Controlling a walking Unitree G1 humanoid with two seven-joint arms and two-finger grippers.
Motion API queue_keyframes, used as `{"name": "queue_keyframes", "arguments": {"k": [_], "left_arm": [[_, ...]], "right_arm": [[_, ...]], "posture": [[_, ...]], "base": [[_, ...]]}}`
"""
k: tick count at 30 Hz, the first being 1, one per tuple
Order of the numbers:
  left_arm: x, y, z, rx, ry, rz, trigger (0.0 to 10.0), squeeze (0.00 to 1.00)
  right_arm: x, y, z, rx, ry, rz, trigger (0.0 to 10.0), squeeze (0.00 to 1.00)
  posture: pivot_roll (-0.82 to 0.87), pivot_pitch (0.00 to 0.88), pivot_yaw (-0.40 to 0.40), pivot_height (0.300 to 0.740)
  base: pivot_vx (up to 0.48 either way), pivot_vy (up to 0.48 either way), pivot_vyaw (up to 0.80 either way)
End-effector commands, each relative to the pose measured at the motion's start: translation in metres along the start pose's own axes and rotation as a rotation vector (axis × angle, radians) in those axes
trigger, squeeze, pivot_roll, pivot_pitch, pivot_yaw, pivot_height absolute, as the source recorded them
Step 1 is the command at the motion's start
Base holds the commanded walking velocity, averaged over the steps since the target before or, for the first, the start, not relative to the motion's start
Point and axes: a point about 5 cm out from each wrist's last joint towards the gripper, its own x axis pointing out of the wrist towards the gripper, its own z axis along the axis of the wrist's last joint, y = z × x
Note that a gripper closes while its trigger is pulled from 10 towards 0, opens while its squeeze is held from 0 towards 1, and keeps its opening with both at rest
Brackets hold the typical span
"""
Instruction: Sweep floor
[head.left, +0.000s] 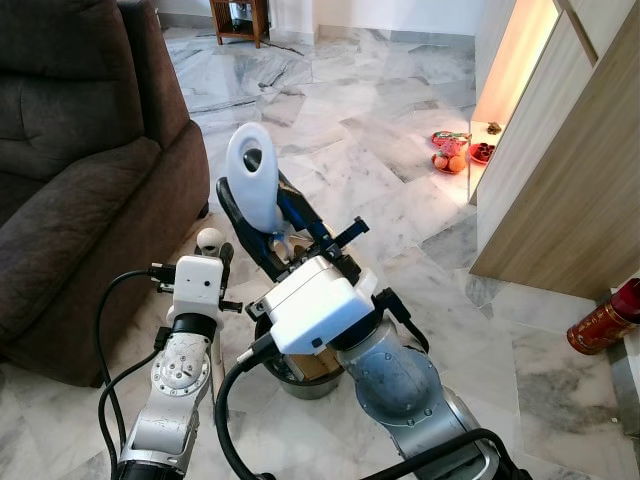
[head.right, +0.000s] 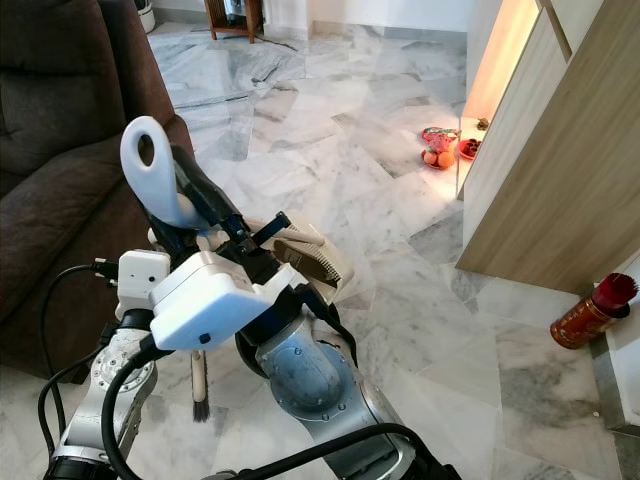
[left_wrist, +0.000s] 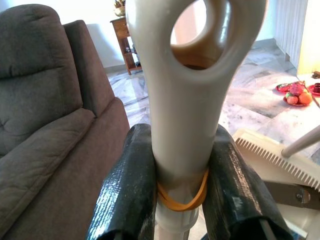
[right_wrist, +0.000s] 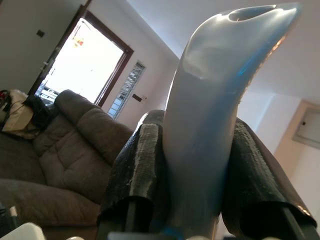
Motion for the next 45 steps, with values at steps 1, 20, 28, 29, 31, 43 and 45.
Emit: {"name": "queue_keyframes", "arguments": {"k": [1,20,28,29,31,43,45], "left_arm": [[0.0,0.003,0.008,0.037,-0.053,0.003,10.0,0.0],[0.0,0.002,0.008,0.038,-0.053,0.002,10.0,0.0],[0.0,0.002,0.009,0.037,-0.056,0.001,10.0,0.0],[0.0,0.002,0.009,0.037,-0.056,0.001,10.0,0.0],[0.0,0.002,0.009,0.037,-0.056,0.001,10.0,0.0],[-0.008,0.006,0.012,0.029,-0.072,-0.012,10.0,0.0],[-0.011,0.008,0.011,0.027,-0.065,-0.013,10.0,0.0]], "right_arm": [[0.003,-0.002,0.02,-0.044,-0.117,0.01,10.0,0.0],[0.002,-0.013,0.005,-0.221,-0.067,-0.015,10.0,0.0],[0.0,-0.063,-0.026,-0.278,0.09,-0.248,10.0,0.0],[-0.002,-0.068,-0.031,-0.288,0.11,-0.265,10.0,0.0],[-0.006,-0.078,-0.038,-0.299,0.142,-0.301,10.0,0.0],[-0.059,-0.105,-0.099,-0.236,0.432,-0.489,10.0,0.0],[-0.067,-0.107,-0.107,-0.209,0.469,-0.526,10.0,0.0]], "posture": [[0.09,0.155,0.028,0.74],[0.09,0.15,0.025,0.74],[0.08,0.138,0.026,0.74],[0.09,0.137,0.027,0.74],[0.09,0.137,0.027,0.74],[0.1,0.122,0.028,0.74],[0.09,0.121,0.03,0.74]], "base": [[0.0,0.0,0.0],[0.0,0.0,0.0],[0.0,0.0,0.0],[0.0,0.0,0.0],[0.0,0.0,0.0],[0.0,0.0,0.0],[0.0,0.0,0.0]]}}
